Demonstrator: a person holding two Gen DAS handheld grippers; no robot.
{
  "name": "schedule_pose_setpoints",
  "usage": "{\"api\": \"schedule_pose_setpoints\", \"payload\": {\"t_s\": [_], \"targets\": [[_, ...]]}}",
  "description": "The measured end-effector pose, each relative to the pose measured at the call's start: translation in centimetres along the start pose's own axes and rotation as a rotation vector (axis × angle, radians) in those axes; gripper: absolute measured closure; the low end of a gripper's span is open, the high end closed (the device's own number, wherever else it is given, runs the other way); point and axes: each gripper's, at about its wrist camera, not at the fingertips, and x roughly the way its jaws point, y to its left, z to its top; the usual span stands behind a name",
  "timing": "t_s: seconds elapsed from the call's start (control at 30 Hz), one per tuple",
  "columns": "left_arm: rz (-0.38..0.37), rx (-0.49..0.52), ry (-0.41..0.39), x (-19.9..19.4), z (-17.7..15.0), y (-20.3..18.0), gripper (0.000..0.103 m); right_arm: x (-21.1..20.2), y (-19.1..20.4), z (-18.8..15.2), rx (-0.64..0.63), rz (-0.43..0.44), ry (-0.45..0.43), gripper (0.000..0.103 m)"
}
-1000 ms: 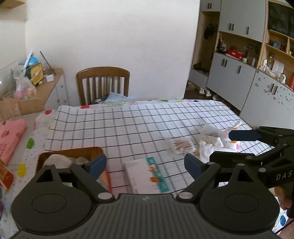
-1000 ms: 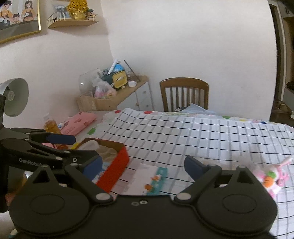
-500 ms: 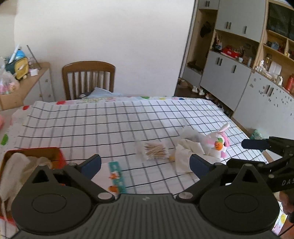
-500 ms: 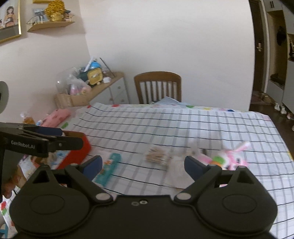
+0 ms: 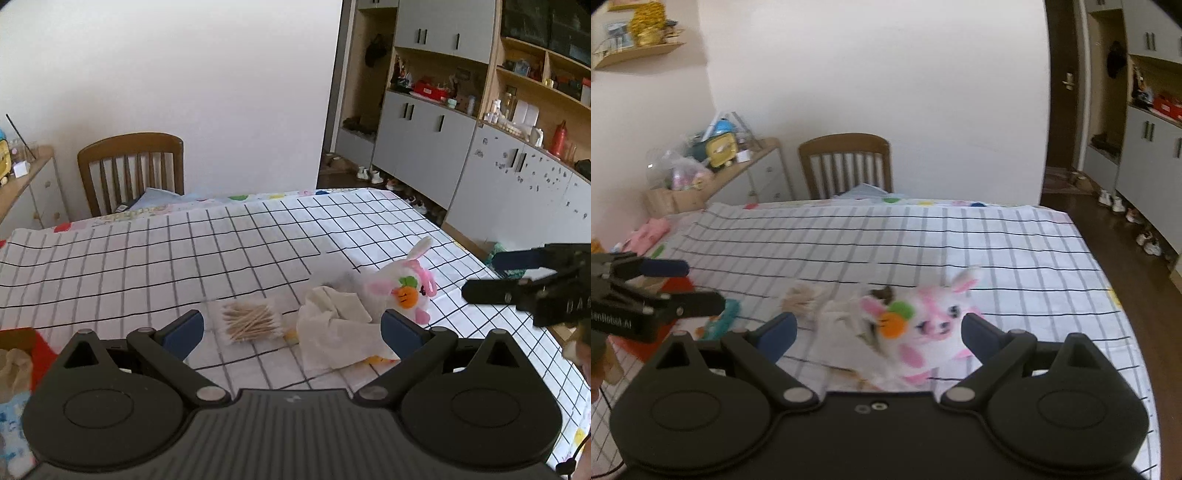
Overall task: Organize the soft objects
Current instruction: 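Move the right tool toward the white plush bunny with pink ears, then grasp the plush bunny with the right gripper and lift it while the left gripper closes on the white cloth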
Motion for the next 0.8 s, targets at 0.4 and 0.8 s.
{"api": "schedule_pose_setpoints", "payload": {"t_s": [0.4, 0.8], "targets": [[-0.055, 0.042, 0.045, 6.0, -0.7, -2.3, 0.000, 4.3, -3.6, 1.9, 0.049, -0.128, 0.087, 0.007], [-0.108, 0.098, 0.114, 10.4, -1.6, -4.0, 0.000, 9.3, -4.5, 2.9, 0.139, -0.175, 0.158, 0.008]]}}
